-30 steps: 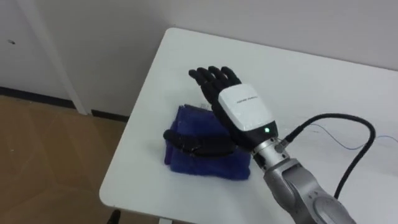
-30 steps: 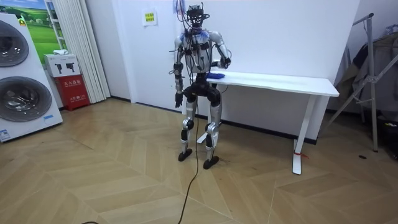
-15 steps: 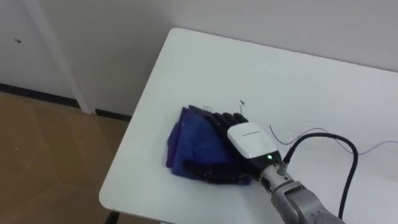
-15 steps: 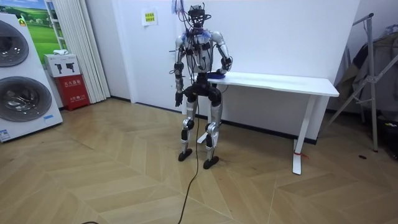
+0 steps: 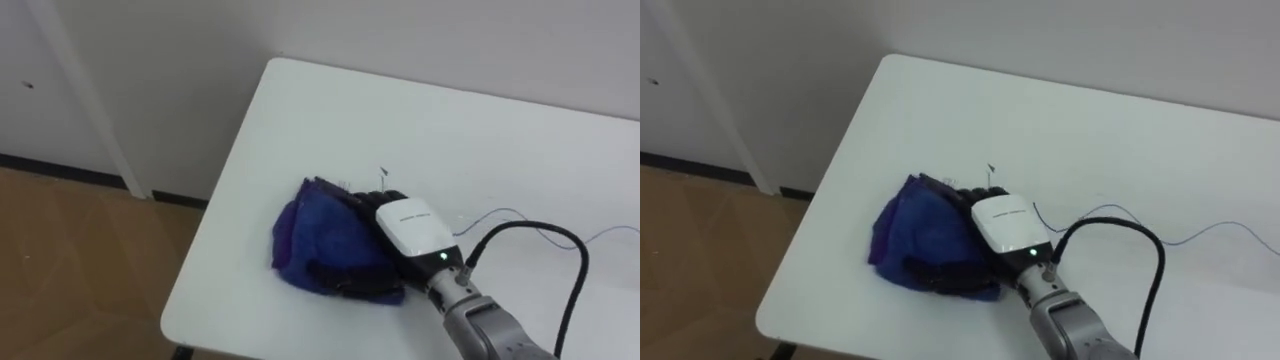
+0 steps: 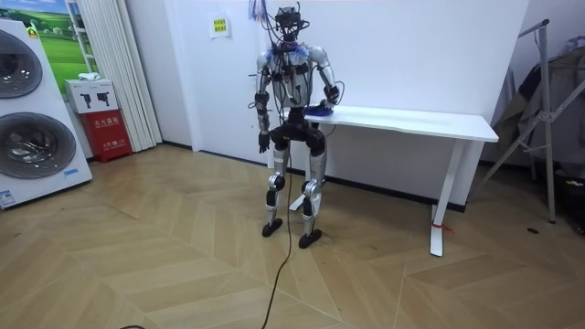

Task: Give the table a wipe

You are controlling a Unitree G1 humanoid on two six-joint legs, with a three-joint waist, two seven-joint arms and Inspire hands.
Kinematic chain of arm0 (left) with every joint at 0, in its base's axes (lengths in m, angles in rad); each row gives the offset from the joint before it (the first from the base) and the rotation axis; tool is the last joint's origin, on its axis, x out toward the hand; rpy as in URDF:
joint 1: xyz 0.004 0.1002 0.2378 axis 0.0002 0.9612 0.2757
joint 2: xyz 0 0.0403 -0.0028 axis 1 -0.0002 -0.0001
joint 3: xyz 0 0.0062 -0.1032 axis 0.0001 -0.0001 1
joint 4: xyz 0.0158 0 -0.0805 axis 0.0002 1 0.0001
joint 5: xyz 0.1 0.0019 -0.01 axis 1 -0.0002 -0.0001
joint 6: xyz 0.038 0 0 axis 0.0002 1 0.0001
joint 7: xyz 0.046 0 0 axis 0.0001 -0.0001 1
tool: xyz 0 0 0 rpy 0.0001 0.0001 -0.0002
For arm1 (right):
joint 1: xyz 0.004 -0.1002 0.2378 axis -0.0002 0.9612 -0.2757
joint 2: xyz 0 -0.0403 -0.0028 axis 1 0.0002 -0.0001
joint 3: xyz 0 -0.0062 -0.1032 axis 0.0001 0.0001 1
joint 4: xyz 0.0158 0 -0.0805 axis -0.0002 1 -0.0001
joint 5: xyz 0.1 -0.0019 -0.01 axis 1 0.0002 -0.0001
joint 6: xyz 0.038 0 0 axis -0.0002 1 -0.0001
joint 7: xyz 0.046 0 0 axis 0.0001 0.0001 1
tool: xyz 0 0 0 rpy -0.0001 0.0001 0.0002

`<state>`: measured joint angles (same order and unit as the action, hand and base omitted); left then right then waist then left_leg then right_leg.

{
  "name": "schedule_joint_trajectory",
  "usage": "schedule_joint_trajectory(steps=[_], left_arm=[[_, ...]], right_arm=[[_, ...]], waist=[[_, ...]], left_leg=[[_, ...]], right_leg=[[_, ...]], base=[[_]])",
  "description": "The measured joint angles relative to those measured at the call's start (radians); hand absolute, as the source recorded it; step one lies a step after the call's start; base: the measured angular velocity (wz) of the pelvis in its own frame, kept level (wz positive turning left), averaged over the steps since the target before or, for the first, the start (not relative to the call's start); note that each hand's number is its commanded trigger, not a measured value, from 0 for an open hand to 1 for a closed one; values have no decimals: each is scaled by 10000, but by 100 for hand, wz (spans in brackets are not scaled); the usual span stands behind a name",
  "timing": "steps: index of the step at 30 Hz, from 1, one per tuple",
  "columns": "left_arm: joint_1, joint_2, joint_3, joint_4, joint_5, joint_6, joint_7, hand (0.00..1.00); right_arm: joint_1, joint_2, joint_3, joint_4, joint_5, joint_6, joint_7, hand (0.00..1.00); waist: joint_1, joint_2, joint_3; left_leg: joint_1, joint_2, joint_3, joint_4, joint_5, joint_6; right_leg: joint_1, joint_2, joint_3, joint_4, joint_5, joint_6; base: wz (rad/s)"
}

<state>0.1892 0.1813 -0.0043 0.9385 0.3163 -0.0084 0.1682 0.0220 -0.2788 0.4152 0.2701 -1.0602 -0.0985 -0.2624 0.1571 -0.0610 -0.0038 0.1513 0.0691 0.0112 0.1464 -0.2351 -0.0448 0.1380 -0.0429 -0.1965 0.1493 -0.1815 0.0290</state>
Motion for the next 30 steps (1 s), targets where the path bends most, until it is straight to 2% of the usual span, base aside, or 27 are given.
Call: schedule_joint_trajectory(steps=[5, 13, 20, 23, 26, 28, 30], left_arm=[[34, -7, -12, -1, -105, 1, -22, 0], [84, 5, 14, -66, -76, 4, -24, 0], [224, -51, -24, -190, -95, 0, 135, 0], [174, -74, -1, 40, 26, 46, 223, 0], [240, -137, -8, 23, -2, 348, 274, 0], [359, -188, 1, -72, 14, 681, 248, 0], [531, -179, 74, -65, 18, 797, 188, 0]], right_arm=[[-131, 118, -111, 337, 430, -6, -261, 100], [-102, 135, -506, 364, 762, -107, -198, 100], [104, 331, -428, 415, 937, -80, -454, 100], [-47, 527, -445, 538, 1012, 113, -432, 100], [-645, 604, -462, 1352, 1820, 152, -402, 100], [-1348, 650, -502, 2232, 2132, 175, -386, 100], [-1691, 643, -782, 2701, 2408, 172, -271, 100]], waist=[[-129, -105, -12], [-135, -169, 28], [-77, -111, 45], [23, -44, 90], [168, -15, 104], [189, 1, 107], [317, 25, 97]], left_leg=[[22, -21, -3, 62, 1, 1], [-7, -140, -42, 118, 46, 80], [215, -123, -48, 47, 52, 87], [242, -110, 95, 19, 52, 87], [248, -105, 109, -41, 49, 87], [125, -104, 19, -29, 51, 92], [35, -105, -57, 42, 51, 91]], right_leg=[[50, -16, 6, 1, -1, 3], [40, -117, 43, 3, 14, 97], [254, -98, 1, 16, 18, 102], [204, -92, 75, 19, 22, 98], [160, -84, 112, 59, 41, 90], [111, -89, 28, 60, 98, 69], [84, -96, -44, 66, 105, 61]], base=[[0], [1], [-1], [-12], [-4], [7], [14]])
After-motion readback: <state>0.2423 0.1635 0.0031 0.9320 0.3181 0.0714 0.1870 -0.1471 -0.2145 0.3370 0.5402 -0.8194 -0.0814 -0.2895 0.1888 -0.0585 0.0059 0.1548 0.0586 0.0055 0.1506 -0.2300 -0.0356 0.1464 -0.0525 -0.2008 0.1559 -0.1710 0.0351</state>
